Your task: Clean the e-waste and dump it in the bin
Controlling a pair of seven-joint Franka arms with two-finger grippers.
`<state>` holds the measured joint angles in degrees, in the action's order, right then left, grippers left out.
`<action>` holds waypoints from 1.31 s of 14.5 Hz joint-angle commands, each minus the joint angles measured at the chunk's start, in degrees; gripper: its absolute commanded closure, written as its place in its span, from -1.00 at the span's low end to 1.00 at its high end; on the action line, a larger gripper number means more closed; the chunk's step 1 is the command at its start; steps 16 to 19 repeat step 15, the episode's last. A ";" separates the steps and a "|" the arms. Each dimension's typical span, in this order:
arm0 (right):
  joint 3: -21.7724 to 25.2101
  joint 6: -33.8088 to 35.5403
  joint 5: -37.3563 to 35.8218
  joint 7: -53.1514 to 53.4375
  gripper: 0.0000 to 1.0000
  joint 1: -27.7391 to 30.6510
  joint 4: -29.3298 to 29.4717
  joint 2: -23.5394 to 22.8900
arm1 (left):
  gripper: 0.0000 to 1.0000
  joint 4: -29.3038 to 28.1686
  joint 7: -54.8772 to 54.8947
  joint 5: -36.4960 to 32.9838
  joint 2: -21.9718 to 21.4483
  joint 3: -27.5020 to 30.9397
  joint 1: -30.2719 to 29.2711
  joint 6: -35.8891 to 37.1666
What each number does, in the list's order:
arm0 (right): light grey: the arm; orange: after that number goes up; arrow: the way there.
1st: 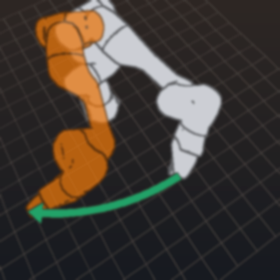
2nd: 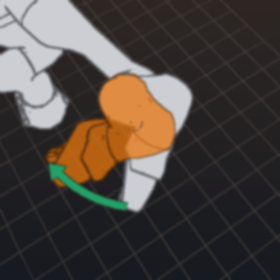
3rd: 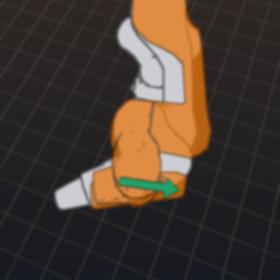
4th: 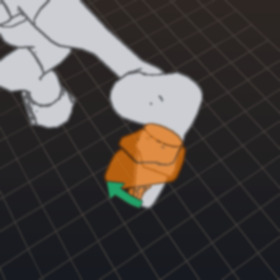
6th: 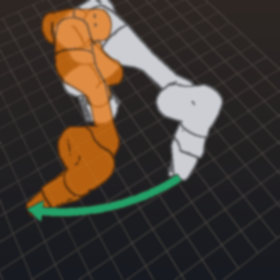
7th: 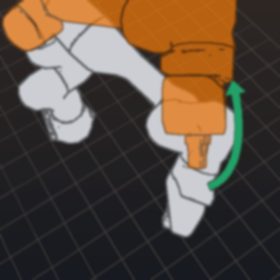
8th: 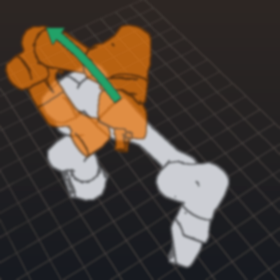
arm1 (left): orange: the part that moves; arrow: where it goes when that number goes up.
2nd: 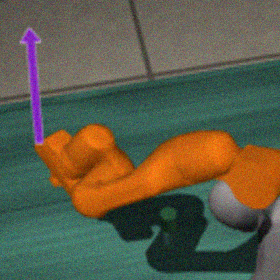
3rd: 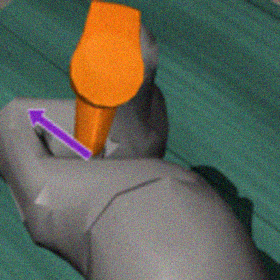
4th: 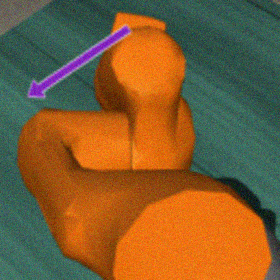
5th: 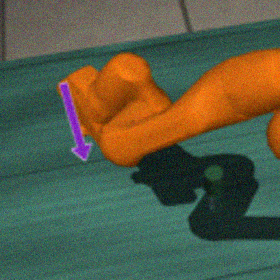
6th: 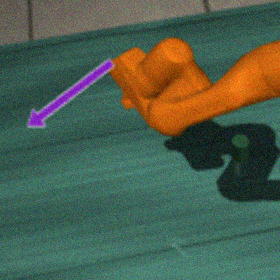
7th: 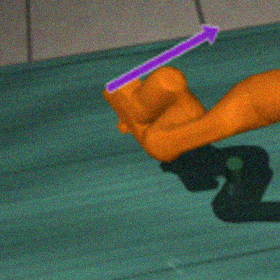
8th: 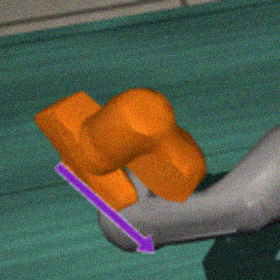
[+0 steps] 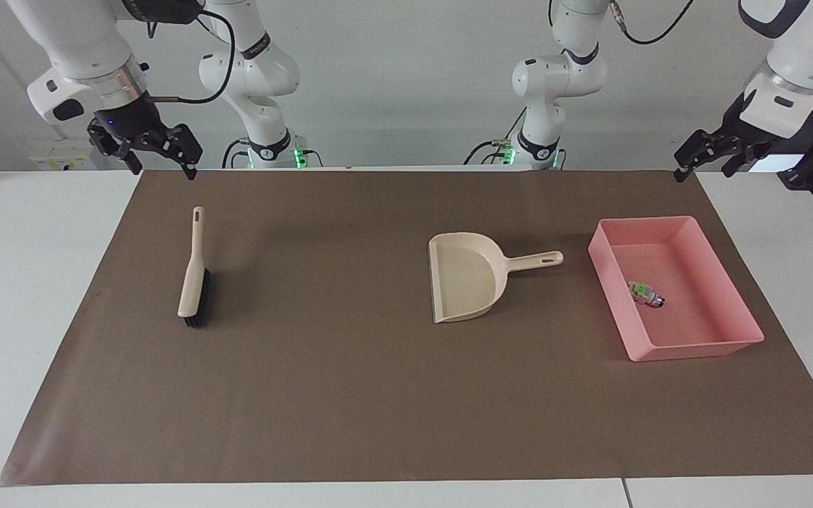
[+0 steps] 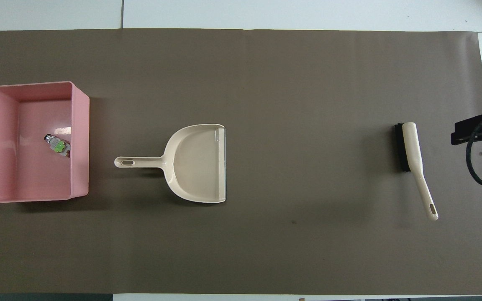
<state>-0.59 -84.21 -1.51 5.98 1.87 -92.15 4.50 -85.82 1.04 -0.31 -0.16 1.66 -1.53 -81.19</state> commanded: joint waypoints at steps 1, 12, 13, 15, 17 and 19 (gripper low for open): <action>-0.20 -0.43 0.10 -0.70 -1.00 0.50 0.04 -0.11 | -0.96 -1.53 -0.87 0.67 -1.15 -0.08 0.30 0.42; -0.11 -0.34 0.19 -1.05 -1.00 1.03 0.04 -0.11 | -0.96 -4.79 -0.52 0.84 -3.18 -0.26 1.27 -1.78; -0.03 -0.34 0.19 -1.05 -1.00 1.03 0.04 -0.11 | -0.96 -4.79 -0.52 0.84 -3.18 -0.26 1.27 -1.87; -0.03 -0.43 0.19 -1.14 -1.00 1.03 0.13 -0.11 | -0.96 -4.70 -0.52 0.84 -3.18 -0.26 1.27 -1.78; -0.03 -0.43 0.19 -1.14 -1.00 1.03 0.13 -0.11 | -0.96 -4.70 -0.52 0.84 -3.18 -0.26 1.27 -1.78; -0.03 -0.43 0.19 -1.14 -1.00 1.03 0.13 -0.11 | -0.96 -4.70 -0.52 0.84 -3.18 -0.26 1.27 -1.78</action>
